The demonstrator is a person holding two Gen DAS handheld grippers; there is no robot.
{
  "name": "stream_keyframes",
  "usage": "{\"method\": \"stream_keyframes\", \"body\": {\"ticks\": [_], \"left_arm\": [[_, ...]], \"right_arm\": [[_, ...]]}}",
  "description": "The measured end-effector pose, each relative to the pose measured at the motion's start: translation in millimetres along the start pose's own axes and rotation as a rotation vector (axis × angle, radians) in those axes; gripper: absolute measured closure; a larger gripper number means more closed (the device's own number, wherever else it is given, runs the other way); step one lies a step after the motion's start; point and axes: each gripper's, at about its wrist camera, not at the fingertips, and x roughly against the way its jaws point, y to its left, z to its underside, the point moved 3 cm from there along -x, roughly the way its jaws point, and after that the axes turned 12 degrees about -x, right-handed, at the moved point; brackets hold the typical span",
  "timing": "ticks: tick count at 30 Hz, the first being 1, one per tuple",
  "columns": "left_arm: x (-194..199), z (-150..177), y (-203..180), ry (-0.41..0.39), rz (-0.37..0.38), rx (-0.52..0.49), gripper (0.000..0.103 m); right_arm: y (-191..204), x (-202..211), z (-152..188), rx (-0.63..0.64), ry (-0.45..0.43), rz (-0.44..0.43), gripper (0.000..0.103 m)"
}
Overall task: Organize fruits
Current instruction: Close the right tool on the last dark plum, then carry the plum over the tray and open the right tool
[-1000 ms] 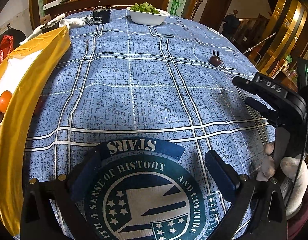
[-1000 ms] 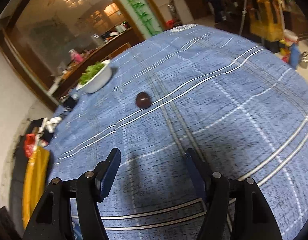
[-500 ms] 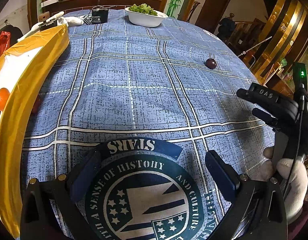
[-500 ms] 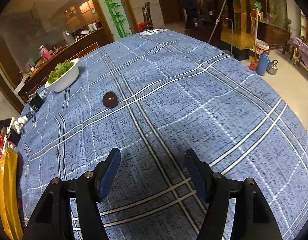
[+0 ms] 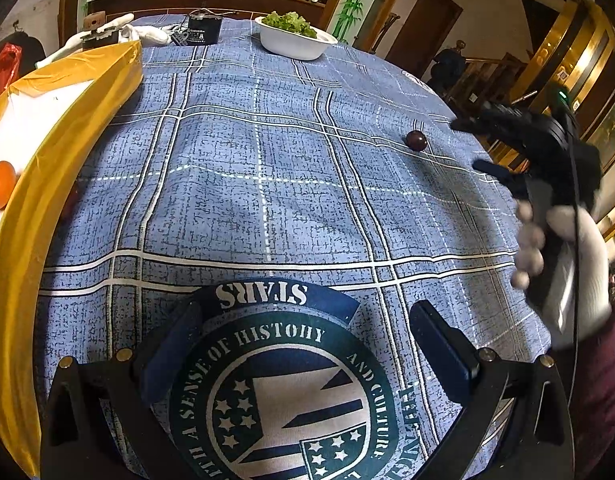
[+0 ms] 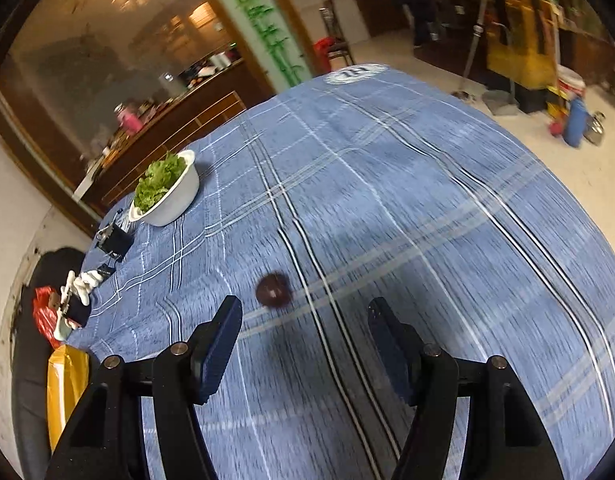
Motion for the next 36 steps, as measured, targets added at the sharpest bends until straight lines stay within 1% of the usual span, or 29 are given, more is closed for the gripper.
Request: {"method": "stream_keyframes", "body": {"ticks": [2,4,5,8,11,12,14,15,16,19,21,27,29,33,35,36], "left_arm": [[0.0,0.0,0.8,0.0,-0.002,-0.001,0.0],[-0.5,0.0,0.4,0.001,-0.005,-0.002,0.0],[-0.6,0.1,-0.1,0.002,-0.009,-0.005,0.0],[-1.9,0.2,-3.0,0.01,-0.025,-0.018,0.0],[-2.5,0.0,-3.1,0.012,-0.03,-0.023,0.0],[-2.6,0.1,-3.0,0.012,-0.031,-0.023,0.0],[-2.6,0.2,-3.0,0.013,-0.032,-0.025,0.0],[-2.6,0.2,-3.5,0.013,-0.033,-0.025,0.0],[-2.4,0.2,-3.1,0.013,-0.032,-0.025,0.0],[-2.2,0.4,-3.2,0.012,-0.031,-0.024,0.0],[-2.2,0.5,-3.0,0.012,-0.031,-0.024,0.0],[-2.6,0.4,-3.4,0.014,-0.034,-0.029,0.0],[-2.7,0.5,-3.9,0.013,-0.032,-0.027,0.0],[-3.5,0.9,-6.1,0.023,-0.043,-0.047,0.0],[-7.7,1.1,-12.8,0.057,-0.08,-0.103,0.0],[-10.9,1.5,-17.8,0.083,-0.111,-0.141,0.0]], "right_arm": [[5.6,-14.0,-5.7,0.015,0.02,-0.016,0.035],[10.3,-28.2,-7.9,0.035,0.041,-0.025,0.039],[11.6,-33.8,-8.2,0.041,0.051,-0.028,0.039],[18.6,-51.4,-3.1,0.056,0.088,-0.036,0.039],[23.5,-59.7,4.0,0.065,0.106,-0.036,0.044],[25.4,-62.1,6.4,0.077,0.107,-0.026,0.048],[30.5,-62.5,10.8,0.127,0.082,0.021,0.06],[32.6,-62.9,13.2,0.152,0.078,0.041,0.077],[34.0,-62.5,15.7,0.171,0.073,0.057,0.076],[34.5,-51.1,18.4,0.194,0.037,0.065,0.076],[33.4,-39.8,19.7,0.194,0.03,0.042,0.076],[32.7,13.9,33.9,0.21,0.023,-0.058,0.076],[31.1,35.3,45.0,0.211,0.018,-0.086,0.076],[17.2,73.1,82.6,0.168,0.015,-0.161,0.076],[10.7,83.7,99.4,0.153,0.008,-0.185,0.076],[6.7,89.1,108.3,0.148,0.001,-0.194,0.076]]}}
